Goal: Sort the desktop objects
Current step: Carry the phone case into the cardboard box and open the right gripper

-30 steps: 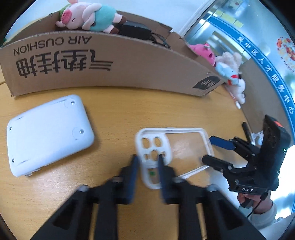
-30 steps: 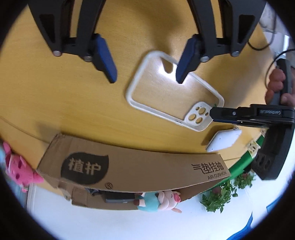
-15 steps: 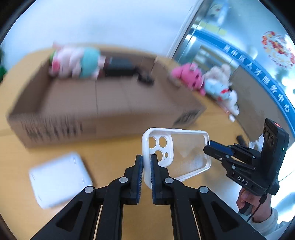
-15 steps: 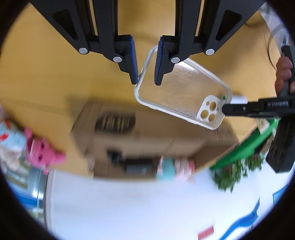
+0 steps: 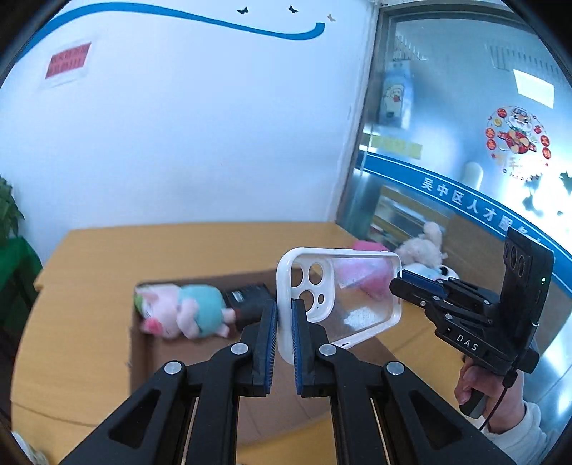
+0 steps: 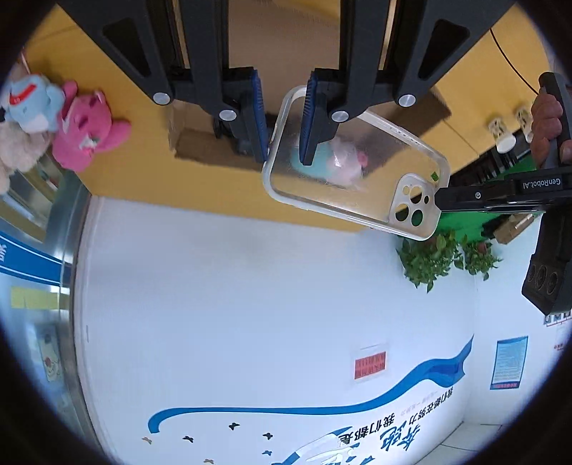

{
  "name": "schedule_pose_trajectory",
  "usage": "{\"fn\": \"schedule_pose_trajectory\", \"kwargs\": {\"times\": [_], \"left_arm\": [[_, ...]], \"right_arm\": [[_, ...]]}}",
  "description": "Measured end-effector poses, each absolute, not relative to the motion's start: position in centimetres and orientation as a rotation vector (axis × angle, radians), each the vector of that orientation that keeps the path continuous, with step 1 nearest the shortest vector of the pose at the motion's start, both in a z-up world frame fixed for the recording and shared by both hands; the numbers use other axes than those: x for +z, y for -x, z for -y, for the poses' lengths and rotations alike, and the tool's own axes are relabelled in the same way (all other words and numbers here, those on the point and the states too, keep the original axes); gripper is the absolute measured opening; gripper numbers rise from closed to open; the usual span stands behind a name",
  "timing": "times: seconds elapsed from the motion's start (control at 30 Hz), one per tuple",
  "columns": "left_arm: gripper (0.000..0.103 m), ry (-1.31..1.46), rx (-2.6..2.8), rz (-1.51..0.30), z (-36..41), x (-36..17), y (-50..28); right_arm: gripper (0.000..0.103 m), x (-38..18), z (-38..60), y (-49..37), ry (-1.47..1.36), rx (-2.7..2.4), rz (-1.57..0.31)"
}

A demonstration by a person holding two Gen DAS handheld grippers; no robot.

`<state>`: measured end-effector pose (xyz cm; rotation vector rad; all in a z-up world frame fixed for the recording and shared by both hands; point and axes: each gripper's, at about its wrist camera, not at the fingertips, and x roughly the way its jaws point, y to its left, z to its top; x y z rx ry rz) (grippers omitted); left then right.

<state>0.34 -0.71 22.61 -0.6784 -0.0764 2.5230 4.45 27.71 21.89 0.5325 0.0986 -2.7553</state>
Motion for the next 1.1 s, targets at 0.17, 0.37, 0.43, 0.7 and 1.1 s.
{"fn": "schedule_pose_trajectory", "kwargs": {"times": [0.17,0.37,0.43,0.7,1.1], "left_arm": [[0.005,0.690,2.584,0.085,2.5,24.4,3.8],[0.005,0.856,2.632,0.048,4.7,21.9,11.2],[0.005,0.965,2.620,0.045,5.5,19.5,13.7],[0.005,1.355,2.545,-0.035,6.6,8.7,18.4],[0.006,1.724,2.412,-0.340,5.1,0.8,20.4]], "right_arm": [[0.018,22.5,-25.9,1.6,-0.572,-2.696,-0.081],[0.018,18.9,-22.7,9.0,-0.751,-2.586,-0.047],[0.018,16.4,-21.6,11.5,-0.845,-2.529,-0.012],[0.021,4.3,-17.7,16.4,-1.237,-2.293,-0.015],[0.022,-0.5,-15.7,17.7,-1.520,-2.132,-0.057]]}}
